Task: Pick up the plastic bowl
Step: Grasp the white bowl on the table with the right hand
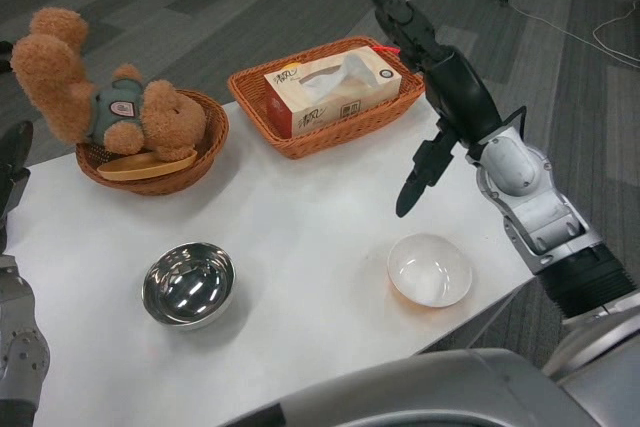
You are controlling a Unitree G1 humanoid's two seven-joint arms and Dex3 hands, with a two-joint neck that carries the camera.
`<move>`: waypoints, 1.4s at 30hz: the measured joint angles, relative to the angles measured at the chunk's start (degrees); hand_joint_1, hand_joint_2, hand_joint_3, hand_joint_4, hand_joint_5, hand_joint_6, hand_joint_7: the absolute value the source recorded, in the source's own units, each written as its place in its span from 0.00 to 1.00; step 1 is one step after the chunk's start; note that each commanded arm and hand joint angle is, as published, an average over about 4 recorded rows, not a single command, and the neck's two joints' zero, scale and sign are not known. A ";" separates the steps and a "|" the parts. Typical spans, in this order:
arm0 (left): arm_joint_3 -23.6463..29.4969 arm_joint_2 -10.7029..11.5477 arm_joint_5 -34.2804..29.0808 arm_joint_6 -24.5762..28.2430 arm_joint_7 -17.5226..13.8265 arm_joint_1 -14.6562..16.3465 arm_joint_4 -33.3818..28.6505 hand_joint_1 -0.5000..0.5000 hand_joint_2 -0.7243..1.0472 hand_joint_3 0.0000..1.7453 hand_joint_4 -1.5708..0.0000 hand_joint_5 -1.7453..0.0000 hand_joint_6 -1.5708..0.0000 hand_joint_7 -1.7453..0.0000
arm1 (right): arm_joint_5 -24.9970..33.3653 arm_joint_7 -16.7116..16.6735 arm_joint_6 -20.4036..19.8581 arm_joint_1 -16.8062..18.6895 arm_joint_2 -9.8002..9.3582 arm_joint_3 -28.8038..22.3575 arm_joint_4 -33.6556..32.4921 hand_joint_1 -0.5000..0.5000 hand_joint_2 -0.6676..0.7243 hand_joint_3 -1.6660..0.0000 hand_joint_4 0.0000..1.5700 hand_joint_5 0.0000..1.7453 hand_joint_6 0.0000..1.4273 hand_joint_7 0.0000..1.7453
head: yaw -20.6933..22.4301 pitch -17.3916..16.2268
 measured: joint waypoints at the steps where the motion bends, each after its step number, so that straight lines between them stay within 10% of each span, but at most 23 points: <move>1: -0.01 0.12 0.01 0.00 -0.01 0.01 0.03 0.00 0.90 0.00 1.00 1.00 1.00 1.00 | -1.43 -0.89 0.02 1.62 -0.13 -0.62 -1.19 0.21 0.83 1.00 0.00 0.00 0.00 0.00 | -0.56 -0.33; 14: 0.06 1.35 0.19 2.50 0.06 -0.29 2.25 0.00 0.90 0.00 1.00 1.00 1.00 1.00 | -8.73 -3.08 -4.35 14.82 -1.50 -2.34 -1.37 0.19 0.94 1.00 0.00 0.00 0.00 0.00 | -5.20 -2.19; 25: 0.05 1.51 0.20 2.94 0.07 -1.60 5.25 0.00 0.95 0.00 1.00 1.00 1.00 1.00 | 11.83 -0.83 -18.54 15.90 1.69 5.81 17.91 0.21 0.91 1.00 0.00 0.00 0.00 0.00 | -7.42 -2.52; 36: 0.05 1.51 0.19 2.94 0.10 -2.25 6.95 0.00 0.95 0.00 1.00 1.00 1.00 1.00 | 24.44 2.69 -18.39 16.03 4.51 5.52 18.86 0.21 0.91 1.00 0.00 0.00 0.00 0.00 | -11.01 -1.69; 42: 0.34 1.51 0.18 2.95 0.12 -2.27 7.04 0.00 0.95 0.00 1.00 1.00 1.00 1.00 | 30.67 9.95 -9.45 16.13 5.66 -1.07 17.23 0.17 0.91 1.00 0.00 0.00 0.00 0.00 | -12.32 -1.51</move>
